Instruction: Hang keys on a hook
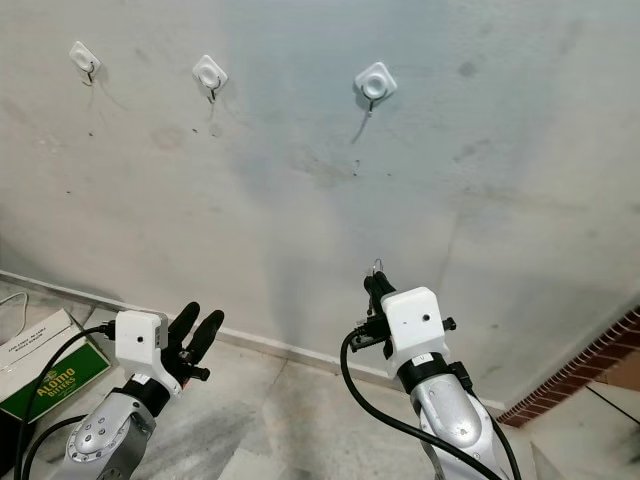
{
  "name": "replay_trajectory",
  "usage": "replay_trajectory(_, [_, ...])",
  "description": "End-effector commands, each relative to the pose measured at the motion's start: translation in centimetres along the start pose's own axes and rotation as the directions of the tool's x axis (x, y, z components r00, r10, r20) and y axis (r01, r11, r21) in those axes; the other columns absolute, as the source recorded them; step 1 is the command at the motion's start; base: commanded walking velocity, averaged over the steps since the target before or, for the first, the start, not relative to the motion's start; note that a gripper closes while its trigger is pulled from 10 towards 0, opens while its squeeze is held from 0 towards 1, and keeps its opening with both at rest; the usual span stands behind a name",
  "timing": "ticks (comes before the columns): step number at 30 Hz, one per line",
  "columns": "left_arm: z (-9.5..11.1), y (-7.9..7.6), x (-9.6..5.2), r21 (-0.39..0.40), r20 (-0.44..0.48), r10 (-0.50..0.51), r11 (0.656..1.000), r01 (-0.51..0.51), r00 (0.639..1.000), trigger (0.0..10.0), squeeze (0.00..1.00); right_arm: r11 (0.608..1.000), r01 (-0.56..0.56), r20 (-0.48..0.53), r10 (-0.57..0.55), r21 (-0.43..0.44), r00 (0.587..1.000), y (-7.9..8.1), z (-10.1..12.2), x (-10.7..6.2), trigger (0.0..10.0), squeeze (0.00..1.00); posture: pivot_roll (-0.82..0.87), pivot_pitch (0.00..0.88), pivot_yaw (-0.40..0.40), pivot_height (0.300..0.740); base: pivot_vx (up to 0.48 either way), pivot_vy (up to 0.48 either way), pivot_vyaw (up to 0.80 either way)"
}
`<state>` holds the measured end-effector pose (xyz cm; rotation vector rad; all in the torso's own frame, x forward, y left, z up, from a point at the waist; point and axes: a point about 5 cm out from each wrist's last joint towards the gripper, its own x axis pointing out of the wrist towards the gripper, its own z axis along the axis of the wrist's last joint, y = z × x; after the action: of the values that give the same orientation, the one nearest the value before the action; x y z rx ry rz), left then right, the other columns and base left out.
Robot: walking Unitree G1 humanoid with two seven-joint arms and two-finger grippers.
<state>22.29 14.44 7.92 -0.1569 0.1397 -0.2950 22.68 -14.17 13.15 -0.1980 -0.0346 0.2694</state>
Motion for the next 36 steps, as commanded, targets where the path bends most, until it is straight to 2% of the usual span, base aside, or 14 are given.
replay_trajectory(1, [0.25, 0.07, -0.17, 0.01, -0.001, -0.001, 1.0, 0.001, 1.0, 10.0, 0.0, 1.0, -0.009, 0.015, 0.009, 0.007, 1.0, 0.14, 0.5, 0.01, 10.0, 0.0, -0.1, 0.071, 0.083, 0.74, 0.3, 0.0, 0.0])
replay_trajectory(22, [0.06, 0.19, -0.21, 0.014, -0.01, 0.001, 1.0, -0.001, 1.0, 10.0, 0.0, 1.0, -0.013, 0.011, 0.013, 0.009, 1.0, 0.31, 0.41, 0.01, 10.0, 0.0, -0.11, 0.072, 0.086, 0.74, 0.276, 0.0, 0.0])
replay_trajectory(30, [-0.12, 0.24, -0.19, 0.013, -0.022, 0.008, 1.0, -0.007, 1.0, 10.0, 0.0, 1.0, -0.014, 0.01, 0.014, 0.009, 1.0, 0.4, 0.37, 0.03, 10.0, 0.0, -0.1, 0.074, 0.085, 0.74, 0.0, 0.0, 0.0])
replay_trajectory(36, [-0.07, -0.1, -0.39, 0.05, -0.037, -0.066, 0.996, 0.068, 0.997, 10.0, 0.0, 1.0, -0.017, 0.013, 0.017, 0.006, 1.0, 0.36, 0.46, 0.07, 10.0, 0.0, -0.1, 0.074, 0.084, 0.74, 0.0, 0.0, 0.0])
